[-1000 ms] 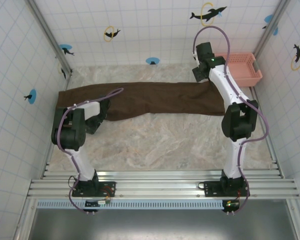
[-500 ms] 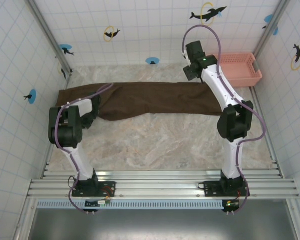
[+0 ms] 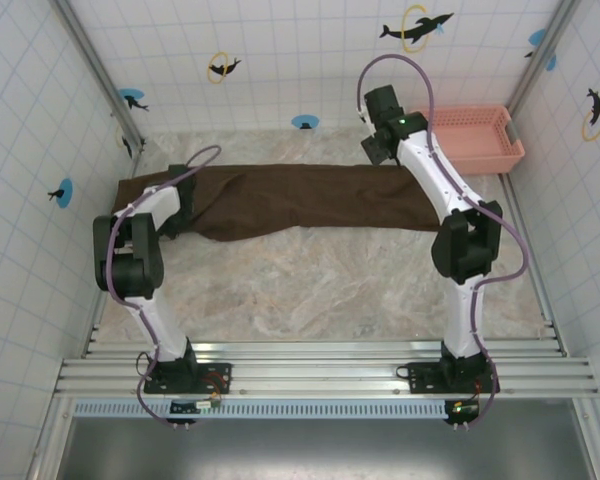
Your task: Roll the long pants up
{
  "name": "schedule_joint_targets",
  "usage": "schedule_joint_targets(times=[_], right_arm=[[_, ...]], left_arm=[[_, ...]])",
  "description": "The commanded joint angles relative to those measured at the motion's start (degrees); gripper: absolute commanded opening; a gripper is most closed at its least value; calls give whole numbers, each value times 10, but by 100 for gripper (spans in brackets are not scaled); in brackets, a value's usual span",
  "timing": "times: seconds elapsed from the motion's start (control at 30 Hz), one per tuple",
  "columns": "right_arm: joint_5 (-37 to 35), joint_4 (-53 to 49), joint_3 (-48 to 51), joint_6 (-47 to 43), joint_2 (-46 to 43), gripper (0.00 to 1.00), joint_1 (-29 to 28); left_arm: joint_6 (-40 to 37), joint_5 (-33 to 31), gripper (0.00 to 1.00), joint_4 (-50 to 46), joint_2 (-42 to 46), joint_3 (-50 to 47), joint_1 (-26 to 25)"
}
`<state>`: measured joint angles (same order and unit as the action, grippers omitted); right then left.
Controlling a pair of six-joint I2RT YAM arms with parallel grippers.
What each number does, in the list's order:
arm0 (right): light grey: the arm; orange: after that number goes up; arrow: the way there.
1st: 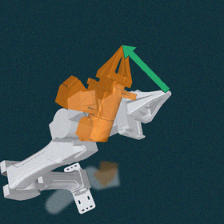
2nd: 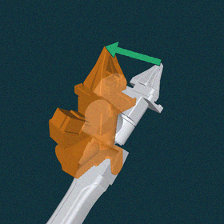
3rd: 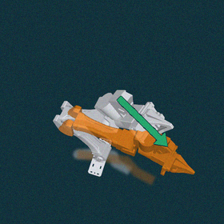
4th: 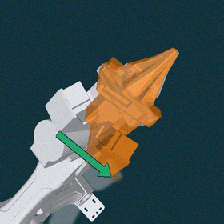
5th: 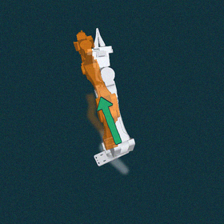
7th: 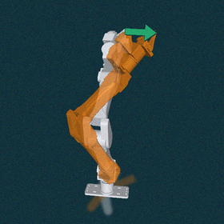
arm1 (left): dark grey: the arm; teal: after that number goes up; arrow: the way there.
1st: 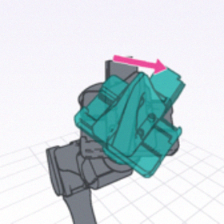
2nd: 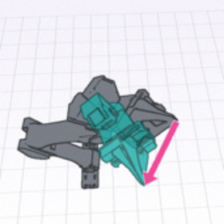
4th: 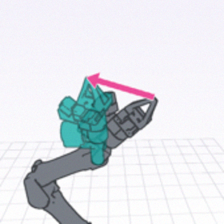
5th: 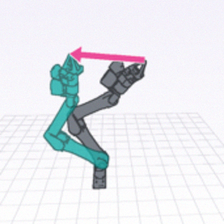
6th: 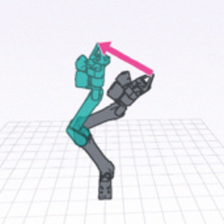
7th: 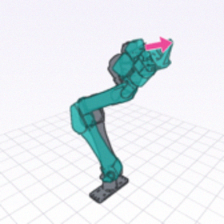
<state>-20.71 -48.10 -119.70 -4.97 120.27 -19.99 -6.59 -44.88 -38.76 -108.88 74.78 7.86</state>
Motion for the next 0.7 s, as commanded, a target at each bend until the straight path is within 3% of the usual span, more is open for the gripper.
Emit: schedule_joint_targets(times=[0.0,0.33,0.6,0.67], right_arm=[[-2,-15,-1,-6,11,73,-13],[-5,-2,83,-3,8,73,-43],[-2,-5,100,8,19,73,-69],[8,-12,95,13,20,73,-72]], left_arm=[[25,14,0,-20,14,79,9],[-1,34,0,-86,-87,294,39],[-3,60,0,-151,-248,459,72],[18,96,0,-152,-255,484,93]])
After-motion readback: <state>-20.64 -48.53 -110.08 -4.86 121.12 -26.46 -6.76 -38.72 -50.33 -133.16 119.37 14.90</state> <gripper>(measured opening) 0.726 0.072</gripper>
